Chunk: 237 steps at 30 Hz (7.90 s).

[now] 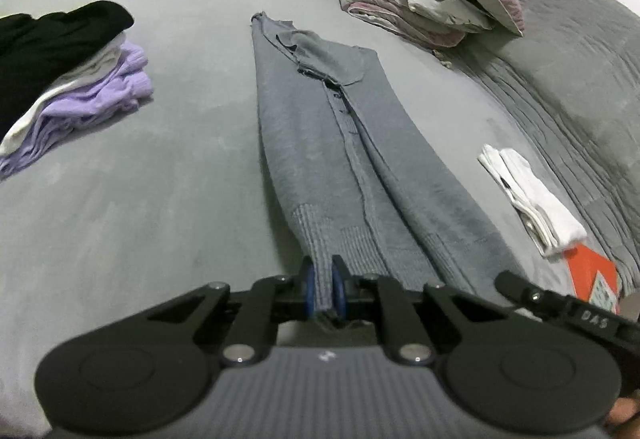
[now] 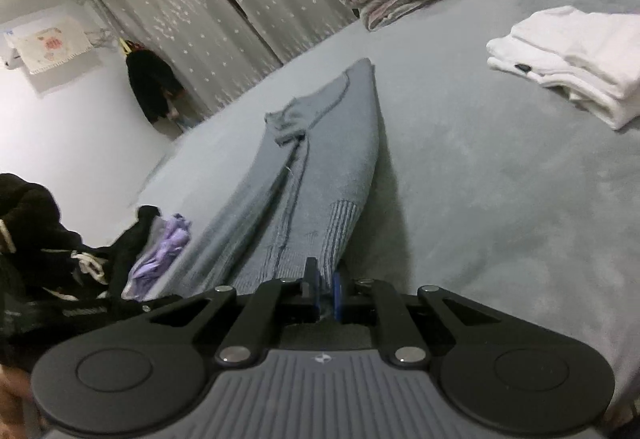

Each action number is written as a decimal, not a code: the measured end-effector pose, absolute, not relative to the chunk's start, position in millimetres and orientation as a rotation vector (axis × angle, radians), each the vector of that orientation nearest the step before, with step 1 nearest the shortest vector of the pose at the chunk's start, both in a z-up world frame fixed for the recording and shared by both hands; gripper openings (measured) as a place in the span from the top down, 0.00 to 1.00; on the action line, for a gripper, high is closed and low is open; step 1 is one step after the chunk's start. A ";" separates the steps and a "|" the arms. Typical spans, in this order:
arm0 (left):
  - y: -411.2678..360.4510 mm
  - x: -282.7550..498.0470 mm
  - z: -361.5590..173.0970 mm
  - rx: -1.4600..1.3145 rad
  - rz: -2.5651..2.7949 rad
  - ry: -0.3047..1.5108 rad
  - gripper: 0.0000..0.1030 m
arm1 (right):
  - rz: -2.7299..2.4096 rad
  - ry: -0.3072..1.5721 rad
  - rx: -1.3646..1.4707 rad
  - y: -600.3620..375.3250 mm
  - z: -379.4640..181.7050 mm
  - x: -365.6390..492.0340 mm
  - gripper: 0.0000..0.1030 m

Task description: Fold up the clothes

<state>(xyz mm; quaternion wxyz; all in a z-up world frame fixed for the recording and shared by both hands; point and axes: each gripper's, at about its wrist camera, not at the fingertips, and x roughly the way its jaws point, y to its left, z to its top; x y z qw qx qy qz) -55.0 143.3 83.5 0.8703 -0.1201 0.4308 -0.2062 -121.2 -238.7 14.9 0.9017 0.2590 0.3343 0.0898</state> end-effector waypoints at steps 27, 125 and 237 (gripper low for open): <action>146.5 -117.5 63.7 -0.109 -0.403 0.888 0.66 | 0.166 0.745 0.387 -237.4 22.8 -172.8 0.62; 79.6 28.3 61.8 0.030 -0.455 0.917 0.33 | 0.390 0.791 -0.218 -129.5 48.9 116.0 0.87; 212.9 52.6 94.7 -0.474 -0.733 0.972 0.01 | 0.098 0.674 -0.133 -124.9 45.6 -66.0 0.20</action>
